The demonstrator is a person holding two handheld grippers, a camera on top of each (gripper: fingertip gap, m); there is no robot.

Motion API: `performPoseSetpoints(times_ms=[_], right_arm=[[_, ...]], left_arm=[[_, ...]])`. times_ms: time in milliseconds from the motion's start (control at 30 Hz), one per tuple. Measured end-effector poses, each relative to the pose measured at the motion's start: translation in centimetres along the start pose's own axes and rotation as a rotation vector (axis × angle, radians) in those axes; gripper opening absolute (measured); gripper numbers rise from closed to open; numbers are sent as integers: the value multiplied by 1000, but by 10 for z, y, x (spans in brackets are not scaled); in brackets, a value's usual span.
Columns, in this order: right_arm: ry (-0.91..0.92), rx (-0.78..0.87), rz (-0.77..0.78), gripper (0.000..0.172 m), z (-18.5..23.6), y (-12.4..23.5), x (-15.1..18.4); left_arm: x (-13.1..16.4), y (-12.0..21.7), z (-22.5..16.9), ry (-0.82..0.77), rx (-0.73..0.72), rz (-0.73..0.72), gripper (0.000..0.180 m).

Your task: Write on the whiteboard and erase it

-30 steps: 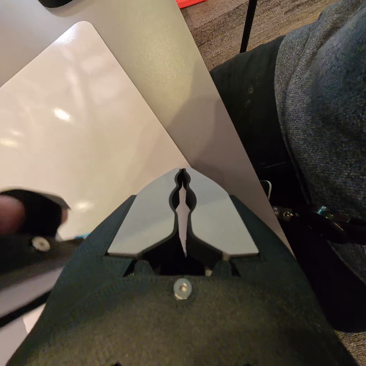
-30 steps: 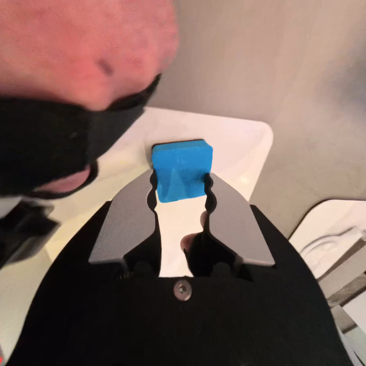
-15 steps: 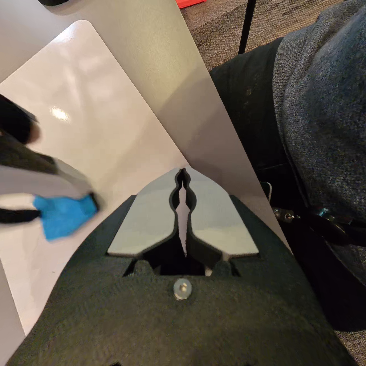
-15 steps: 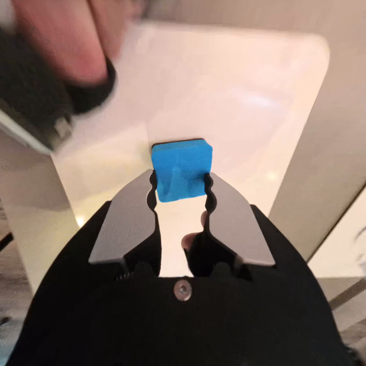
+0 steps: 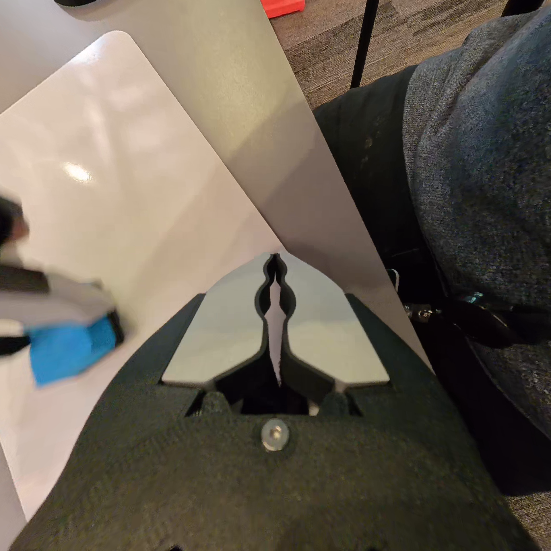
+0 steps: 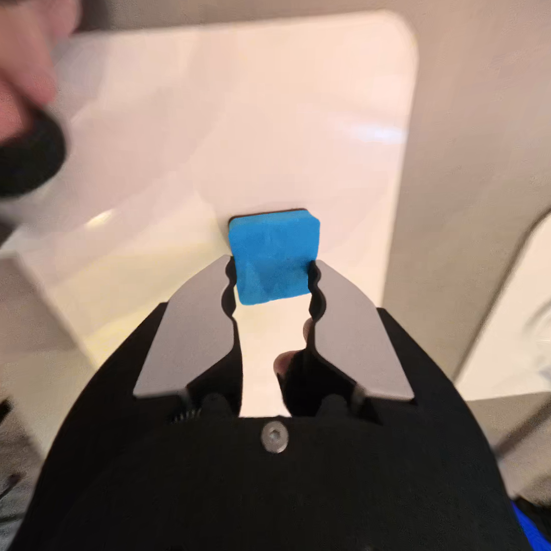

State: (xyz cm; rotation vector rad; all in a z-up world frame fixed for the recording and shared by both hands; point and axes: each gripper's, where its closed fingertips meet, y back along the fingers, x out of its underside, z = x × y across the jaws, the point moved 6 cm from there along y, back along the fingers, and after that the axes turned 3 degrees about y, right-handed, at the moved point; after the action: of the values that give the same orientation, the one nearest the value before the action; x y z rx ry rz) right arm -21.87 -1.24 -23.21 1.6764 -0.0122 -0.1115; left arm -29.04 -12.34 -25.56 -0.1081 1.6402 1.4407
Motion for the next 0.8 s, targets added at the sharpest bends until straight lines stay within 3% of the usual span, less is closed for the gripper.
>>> performPoseSetpoints(times_ms=[33, 133, 200, 267, 367, 467, 600, 667, 800], right_arm=[[-14, -53, 6, 48, 11, 4, 14], [-116, 72, 109, 48, 4, 3, 58], [-135, 150, 39, 48, -1, 1, 46], [-70, 21, -28, 48, 26, 5, 35], [-176, 82, 45, 49, 20, 6, 71], [-158, -24, 38, 48, 40, 13, 81], [-282, 56, 18, 49, 36, 20, 128], [-349, 125, -62, 49, 31, 34, 146], [-521, 249, -44, 49, 12, 63, 200]], left_arm=[[0, 0, 0, 1, 4, 0, 1], [0, 0, 2, 12, 31, -2, 1], [1, 0, 3, 22, 46, -11, 1], [2, 1, 4, 21, 57, -14, 1], [3, 2, 5, 26, 72, -12, 1], [4, 3, 8, 25, 108, -20, 1], [7, 5, 12, 54, 151, -28, 1], [8, 6, 14, 61, 177, -29, 1], [8, 6, 16, 77, 210, -29, 1]])
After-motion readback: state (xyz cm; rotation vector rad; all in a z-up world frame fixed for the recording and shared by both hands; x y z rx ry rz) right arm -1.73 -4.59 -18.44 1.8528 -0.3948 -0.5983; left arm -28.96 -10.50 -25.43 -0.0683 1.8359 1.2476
